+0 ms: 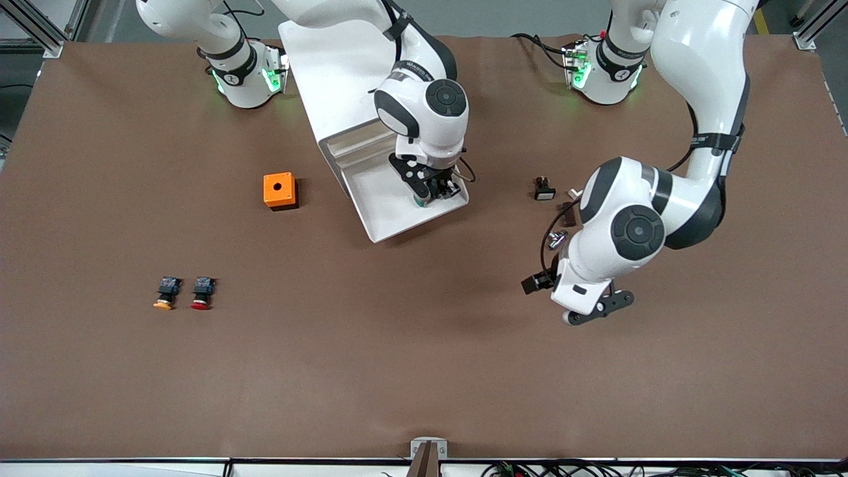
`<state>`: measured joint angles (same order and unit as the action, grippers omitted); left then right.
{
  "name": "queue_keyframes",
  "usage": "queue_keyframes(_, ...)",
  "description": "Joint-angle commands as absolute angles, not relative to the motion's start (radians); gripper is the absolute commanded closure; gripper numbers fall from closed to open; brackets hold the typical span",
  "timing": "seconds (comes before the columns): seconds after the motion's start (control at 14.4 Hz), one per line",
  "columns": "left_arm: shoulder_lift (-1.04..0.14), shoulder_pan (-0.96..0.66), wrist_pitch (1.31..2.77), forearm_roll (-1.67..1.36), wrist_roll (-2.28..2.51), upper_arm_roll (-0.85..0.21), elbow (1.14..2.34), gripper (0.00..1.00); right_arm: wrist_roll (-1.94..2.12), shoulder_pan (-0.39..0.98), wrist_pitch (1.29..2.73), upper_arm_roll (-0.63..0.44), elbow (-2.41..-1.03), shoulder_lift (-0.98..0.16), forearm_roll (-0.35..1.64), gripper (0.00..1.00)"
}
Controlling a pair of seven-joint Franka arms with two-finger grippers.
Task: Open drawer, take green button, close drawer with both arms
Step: 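Lift the button with the right gripper while the left gripper pushes the drawer shut, then carry the green button beside the red button and release it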
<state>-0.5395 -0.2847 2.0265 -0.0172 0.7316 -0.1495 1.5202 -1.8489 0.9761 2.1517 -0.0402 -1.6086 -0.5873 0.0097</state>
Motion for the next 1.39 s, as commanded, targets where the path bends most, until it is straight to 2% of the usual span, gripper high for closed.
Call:
queue_keyframes(0.0,-0.469,-0.273,2.075,0.0,0.784,-0.199,1.64,0.0,-1.815,0.947,2.122,-0.041,-1.576,-0.566,0.008,1.0)
queue_keyframes(0.21,-0.479,-0.287,2.165,-0.009,0.882,-0.242,1.684,0.0,-1.618,0.856,1.935,-0.037,-1.511,-0.506,0.038,1.0)
queue_keyframes(0.35,-0.495,-0.325,2.276,-0.009,0.958,-0.253,1.732,0.0,-1.426,0.78,1.861,-0.043,-1.511,-0.438,0.087,1.0)
queue_keyframes(0.55,-0.549,-0.414,2.356,-0.002,1.053,-0.252,1.721,0.0,-1.184,0.668,1.795,-0.046,-1.525,-0.382,0.086,1.0)
queue_keyframes(0.9,-0.607,-0.521,2.358,0.026,1.098,-0.245,1.704,0.0,-0.785,0.457,1.845,-0.048,-1.621,-0.371,0.023,1.0)
queue_keyframes(1.32,-0.65,-0.581,2.358,0.051,1.161,-0.253,1.684,0.0,-0.458,0.278,1.999,-0.048,-1.683,-0.39,0.008,1.0)
